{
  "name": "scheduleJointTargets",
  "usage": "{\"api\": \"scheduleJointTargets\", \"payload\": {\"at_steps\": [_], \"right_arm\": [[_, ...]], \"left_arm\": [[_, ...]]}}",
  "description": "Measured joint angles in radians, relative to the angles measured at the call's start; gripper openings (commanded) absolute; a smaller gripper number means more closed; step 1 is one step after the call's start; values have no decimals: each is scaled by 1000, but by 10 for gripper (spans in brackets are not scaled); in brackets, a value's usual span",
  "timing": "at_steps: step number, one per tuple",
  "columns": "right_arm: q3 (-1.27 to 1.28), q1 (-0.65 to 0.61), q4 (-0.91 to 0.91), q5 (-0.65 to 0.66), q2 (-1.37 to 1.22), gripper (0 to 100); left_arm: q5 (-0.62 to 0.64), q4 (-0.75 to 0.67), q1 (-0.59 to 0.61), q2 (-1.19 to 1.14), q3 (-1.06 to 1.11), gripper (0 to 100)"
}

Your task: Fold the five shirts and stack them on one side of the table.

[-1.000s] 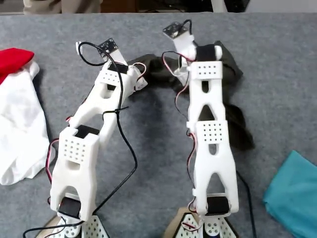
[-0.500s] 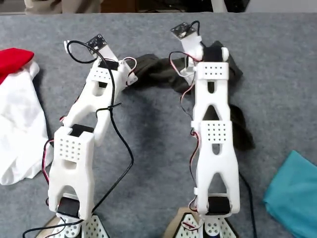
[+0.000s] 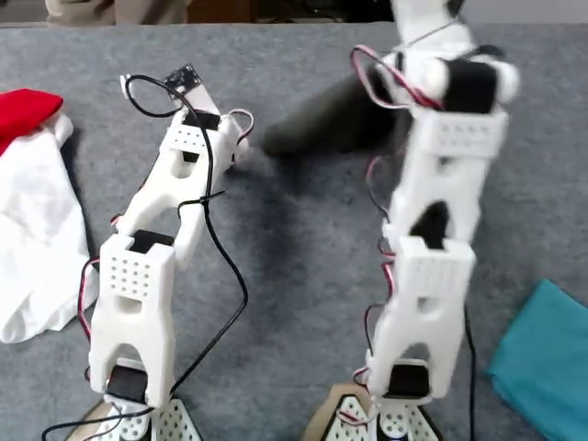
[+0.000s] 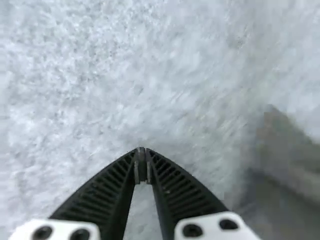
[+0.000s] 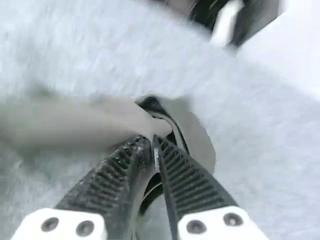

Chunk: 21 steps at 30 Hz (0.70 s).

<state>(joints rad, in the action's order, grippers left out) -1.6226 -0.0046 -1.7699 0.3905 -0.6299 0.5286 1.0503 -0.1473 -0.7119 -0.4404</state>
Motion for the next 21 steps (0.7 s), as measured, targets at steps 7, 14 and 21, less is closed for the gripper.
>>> {"api": "scheduleJointTargets", "payload": {"at_steps": [7, 14, 21], "right_arm": [[-6, 5, -2, -6, 262, 4], [170, -110, -5, -6, 454, 4], [497, -338, -5, -6, 600, 4]], "left_arm": [[-100, 204, 127, 0, -112, 19], [-109, 540, 292, 0, -417, 19], [-163, 692, 563, 0, -647, 19]]}}
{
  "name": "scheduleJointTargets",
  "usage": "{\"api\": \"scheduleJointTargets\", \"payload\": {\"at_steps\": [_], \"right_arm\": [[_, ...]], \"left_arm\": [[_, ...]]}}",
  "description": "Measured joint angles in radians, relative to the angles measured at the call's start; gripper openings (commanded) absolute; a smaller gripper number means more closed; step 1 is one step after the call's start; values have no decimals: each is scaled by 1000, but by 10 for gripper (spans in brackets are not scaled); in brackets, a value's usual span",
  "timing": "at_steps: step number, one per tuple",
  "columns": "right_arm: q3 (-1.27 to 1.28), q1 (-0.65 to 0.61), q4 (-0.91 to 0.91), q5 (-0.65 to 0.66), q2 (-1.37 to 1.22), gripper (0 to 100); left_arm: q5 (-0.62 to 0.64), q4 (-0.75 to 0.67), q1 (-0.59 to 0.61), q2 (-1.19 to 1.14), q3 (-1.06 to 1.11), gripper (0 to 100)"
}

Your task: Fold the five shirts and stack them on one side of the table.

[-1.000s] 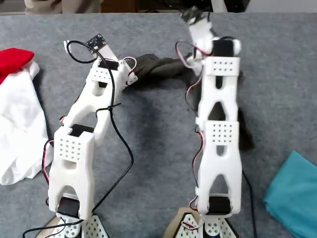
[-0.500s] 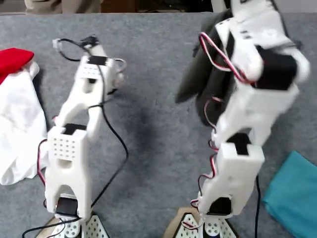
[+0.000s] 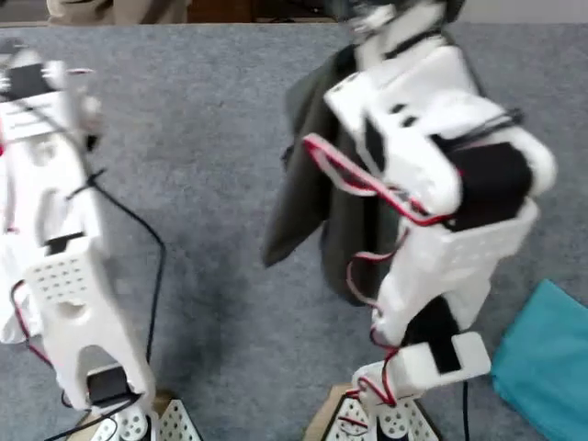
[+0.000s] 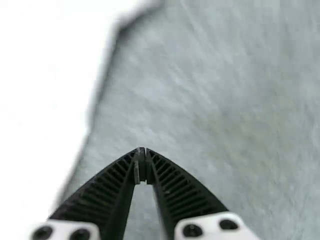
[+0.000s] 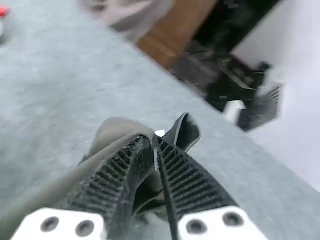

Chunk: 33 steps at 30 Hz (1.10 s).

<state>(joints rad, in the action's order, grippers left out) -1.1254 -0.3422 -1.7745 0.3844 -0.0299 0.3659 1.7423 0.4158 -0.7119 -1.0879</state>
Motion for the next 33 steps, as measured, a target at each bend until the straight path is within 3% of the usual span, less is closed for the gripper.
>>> {"api": "scheduleJointTargets", "payload": {"at_steps": [7, 12, 14, 19, 25, 33], "right_arm": [[193, -72, 152, 0, -18, 5], [318, -71, 275, -2, -140, 5], [353, -71, 265, 8, -187, 5], [423, -68, 77, 183, -302, 13], [491, 44, 6, 298, -313, 178], [984, 75, 9, 454, -120, 181]], "left_arm": [[-84, 6, 278, 0, -3, 19], [-129, 6, 370, 0, -3, 19], [-141, 6, 387, 0, -3, 19], [-184, 6, 400, 0, -3, 19], [-187, 6, 400, 0, -3, 19], [-187, 6, 345, 0, 28, 19]]}}
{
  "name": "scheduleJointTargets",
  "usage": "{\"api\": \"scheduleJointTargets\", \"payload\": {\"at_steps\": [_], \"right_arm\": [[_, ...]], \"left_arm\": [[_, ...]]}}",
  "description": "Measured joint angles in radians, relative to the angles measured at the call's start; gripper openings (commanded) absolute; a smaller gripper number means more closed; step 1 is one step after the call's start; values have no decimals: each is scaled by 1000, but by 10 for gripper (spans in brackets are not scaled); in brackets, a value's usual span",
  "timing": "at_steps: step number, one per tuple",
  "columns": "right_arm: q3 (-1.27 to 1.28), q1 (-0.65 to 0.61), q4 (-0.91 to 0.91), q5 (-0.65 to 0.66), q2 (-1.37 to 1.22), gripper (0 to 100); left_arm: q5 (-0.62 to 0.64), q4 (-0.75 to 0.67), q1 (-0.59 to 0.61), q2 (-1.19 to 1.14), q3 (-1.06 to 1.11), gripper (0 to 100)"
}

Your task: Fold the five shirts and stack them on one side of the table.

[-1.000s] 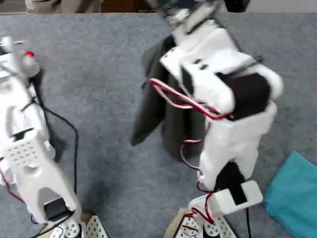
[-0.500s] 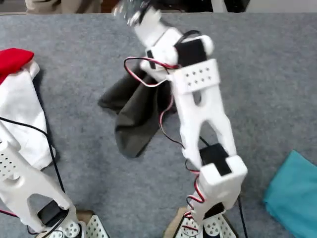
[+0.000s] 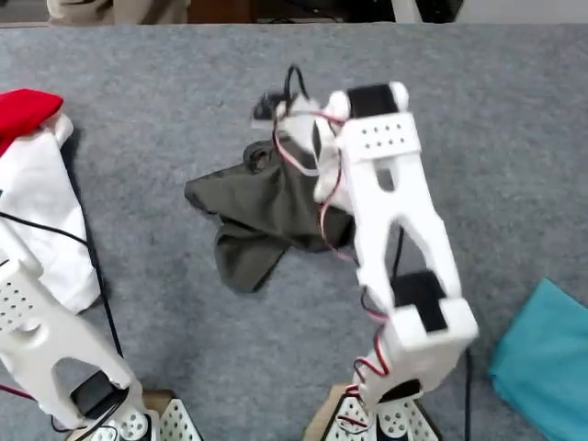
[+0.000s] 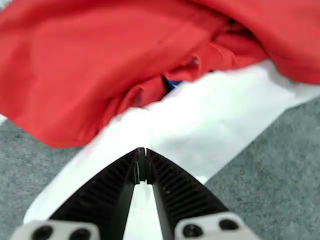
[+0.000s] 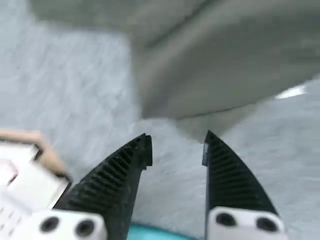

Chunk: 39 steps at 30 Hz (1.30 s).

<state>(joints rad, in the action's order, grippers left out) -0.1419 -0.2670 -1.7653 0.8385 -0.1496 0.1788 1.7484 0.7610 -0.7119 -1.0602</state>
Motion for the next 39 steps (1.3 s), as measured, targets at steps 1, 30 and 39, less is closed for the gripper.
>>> {"api": "scheduleJointTargets", "payload": {"at_steps": [1, 30, 39], "right_arm": [[75, 0, 6, 14, 43, 181], [-868, -78, 54, -120, -678, 183], [-1195, -80, 52, -146, -1043, 78]], "left_arm": [[0, 0, -15, 0, 18, 19], [-100, -20, -242, 106, 514, 18], [-101, -299, -382, 525, 1089, 18]]}}
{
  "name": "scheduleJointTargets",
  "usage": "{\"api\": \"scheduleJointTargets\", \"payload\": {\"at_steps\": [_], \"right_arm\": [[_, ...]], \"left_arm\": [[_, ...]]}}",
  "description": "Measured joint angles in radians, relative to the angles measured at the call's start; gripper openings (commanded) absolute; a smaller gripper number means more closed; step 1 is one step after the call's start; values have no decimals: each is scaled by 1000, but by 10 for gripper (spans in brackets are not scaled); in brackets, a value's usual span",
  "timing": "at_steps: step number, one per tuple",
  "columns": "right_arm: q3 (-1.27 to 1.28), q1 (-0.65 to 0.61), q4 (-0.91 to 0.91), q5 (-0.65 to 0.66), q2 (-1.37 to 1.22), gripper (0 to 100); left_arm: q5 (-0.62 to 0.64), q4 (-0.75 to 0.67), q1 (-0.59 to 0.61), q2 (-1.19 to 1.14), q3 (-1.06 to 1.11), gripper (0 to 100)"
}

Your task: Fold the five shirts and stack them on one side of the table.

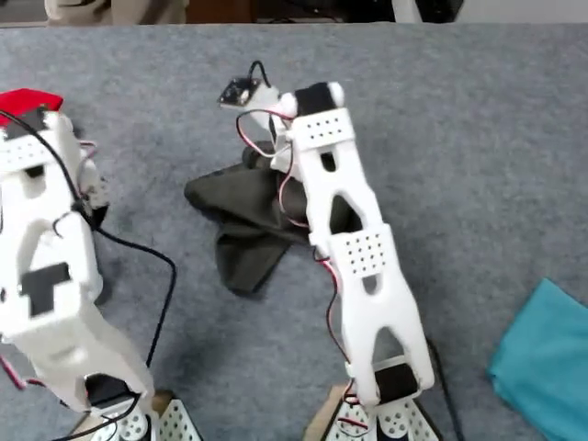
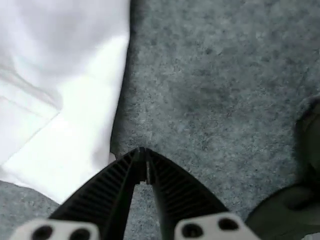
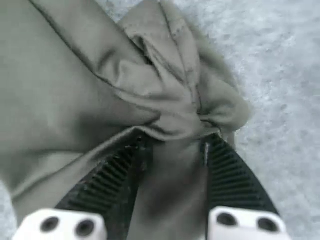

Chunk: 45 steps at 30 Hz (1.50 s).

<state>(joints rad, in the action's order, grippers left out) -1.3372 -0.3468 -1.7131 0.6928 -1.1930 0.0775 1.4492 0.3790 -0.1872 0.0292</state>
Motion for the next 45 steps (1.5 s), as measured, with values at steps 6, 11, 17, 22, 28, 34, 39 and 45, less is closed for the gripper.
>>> {"api": "scheduleJointTargets", "payload": {"at_steps": [6, 11, 17, 22, 28, 34, 39, 45], "right_arm": [[-26, 77, -48, 0, -12, 4], [-26, 206, -51, -6, -2, 5], [-26, 384, -55, -6, 66, 5], [-25, 479, -55, -6, 78, 5], [52, 542, -55, -6, 78, 5], [155, 594, -55, 2, 78, 5], [189, 600, -55, 17, 78, 5], [189, 600, -55, 17, 78, 5]], "left_arm": [[20, -232, -8, 250, 384, 18], [114, -361, -14, 293, 528, 18], [129, -451, -117, 293, 583, 18], [127, -508, -330, 293, 591, 18], [129, -555, -577, 293, 591, 56], [192, -560, -694, 293, 591, 153], [210, -654, -695, 196, 591, 153], [212, -657, -640, 109, 512, 18]]}}
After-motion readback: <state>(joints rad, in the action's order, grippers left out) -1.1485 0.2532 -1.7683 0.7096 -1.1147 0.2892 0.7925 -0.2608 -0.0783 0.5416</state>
